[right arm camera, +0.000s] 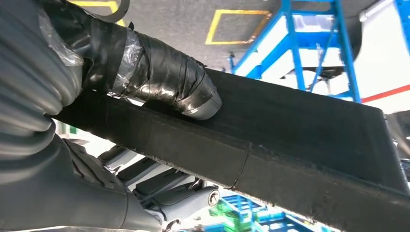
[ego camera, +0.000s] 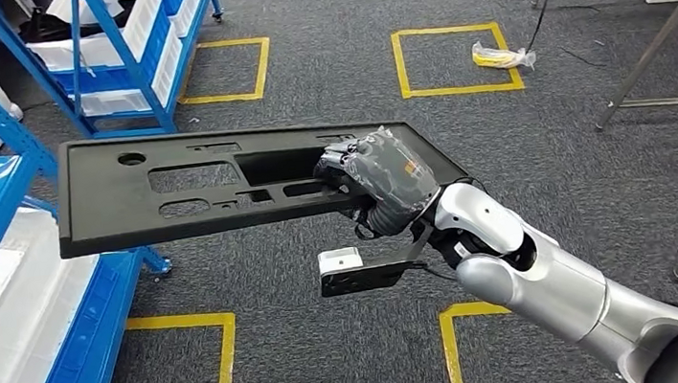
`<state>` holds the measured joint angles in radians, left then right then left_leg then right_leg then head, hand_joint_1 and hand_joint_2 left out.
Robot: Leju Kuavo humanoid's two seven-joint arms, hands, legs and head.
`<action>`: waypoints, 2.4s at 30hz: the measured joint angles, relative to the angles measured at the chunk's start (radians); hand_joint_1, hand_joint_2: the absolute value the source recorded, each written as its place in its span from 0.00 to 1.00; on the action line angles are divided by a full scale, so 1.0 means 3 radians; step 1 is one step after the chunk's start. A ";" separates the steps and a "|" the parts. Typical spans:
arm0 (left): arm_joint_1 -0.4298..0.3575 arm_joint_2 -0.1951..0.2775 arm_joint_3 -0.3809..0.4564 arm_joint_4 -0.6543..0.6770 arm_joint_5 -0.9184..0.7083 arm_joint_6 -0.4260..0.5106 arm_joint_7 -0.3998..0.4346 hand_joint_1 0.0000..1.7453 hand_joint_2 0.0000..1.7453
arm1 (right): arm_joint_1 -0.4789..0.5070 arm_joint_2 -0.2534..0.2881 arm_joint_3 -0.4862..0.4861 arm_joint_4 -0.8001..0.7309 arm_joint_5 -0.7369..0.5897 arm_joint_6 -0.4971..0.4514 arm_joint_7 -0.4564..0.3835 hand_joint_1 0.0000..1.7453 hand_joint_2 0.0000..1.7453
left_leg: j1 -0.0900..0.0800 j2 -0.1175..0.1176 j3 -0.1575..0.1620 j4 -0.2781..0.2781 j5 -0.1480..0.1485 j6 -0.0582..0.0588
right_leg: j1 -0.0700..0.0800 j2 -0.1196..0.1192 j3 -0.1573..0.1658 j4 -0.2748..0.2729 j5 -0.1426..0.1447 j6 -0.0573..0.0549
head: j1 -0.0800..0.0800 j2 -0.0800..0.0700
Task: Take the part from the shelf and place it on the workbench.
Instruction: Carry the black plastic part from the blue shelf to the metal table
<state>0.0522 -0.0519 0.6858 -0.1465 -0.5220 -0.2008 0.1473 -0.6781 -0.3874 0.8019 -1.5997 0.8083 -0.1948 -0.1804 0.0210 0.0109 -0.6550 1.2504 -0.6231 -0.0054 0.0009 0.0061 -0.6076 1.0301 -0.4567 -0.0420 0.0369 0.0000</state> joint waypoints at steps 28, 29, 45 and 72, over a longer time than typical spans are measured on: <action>0.0004 0.0002 0.0032 0.0000 0.0004 -0.0038 -0.0033 0.00 1.00 | 0.0029 -0.0297 -0.0274 0.0010 0.0131 -0.0009 0.0076 1.00 1.00 | 0.0021 0.0168 0.0303 -0.0589 0.0249 -0.0021 | -0.0041 -0.0050 -0.0073 0.0034 0.0023 0.0075 | 0.0005 0.0000; 0.0005 0.0001 0.0032 0.0000 -0.0002 -0.0045 -0.0037 0.00 1.00 | 0.0026 -0.0297 -0.0285 0.0006 0.0131 -0.0008 0.0079 1.00 1.00 | 0.0021 0.0079 0.0209 -0.0392 0.0142 -0.0016 | -0.0036 -0.0024 -0.0072 0.0031 0.0024 0.0056 | 0.0005 0.0000; 0.0019 0.0006 0.0031 0.0000 -0.0055 -0.0077 -0.0087 0.00 1.00 | 0.0007 -0.0277 -0.0308 0.0009 0.0147 0.0046 0.0084 1.00 1.00 | -0.0019 -0.0033 0.0337 -0.0881 0.0520 0.0171 | -0.0002 0.0082 -0.0361 0.0554 -0.0237 0.0150 | 0.0017 0.0000; 0.0029 0.0008 0.0031 -0.0001 -0.0034 -0.0092 -0.0119 0.00 1.00 | 0.0001 -0.0221 -0.0305 0.0040 0.0181 0.0075 0.0081 1.00 1.00 | -0.0064 -0.0199 0.0223 -0.0859 0.0574 0.0160 | -0.0009 0.0378 0.0110 0.0020 -0.0112 0.0094 | 0.0014 0.0000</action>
<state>0.0607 -0.0495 0.6950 -0.1467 -0.5322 -0.2284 0.1118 -0.6779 -0.4537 0.7104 -1.5877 0.8625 -0.1722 -0.1561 0.0017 -0.0489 -0.5880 0.9928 -0.4510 0.0425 -0.0017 0.1196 -0.5748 1.0362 -0.4905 -0.0137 0.0412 0.0000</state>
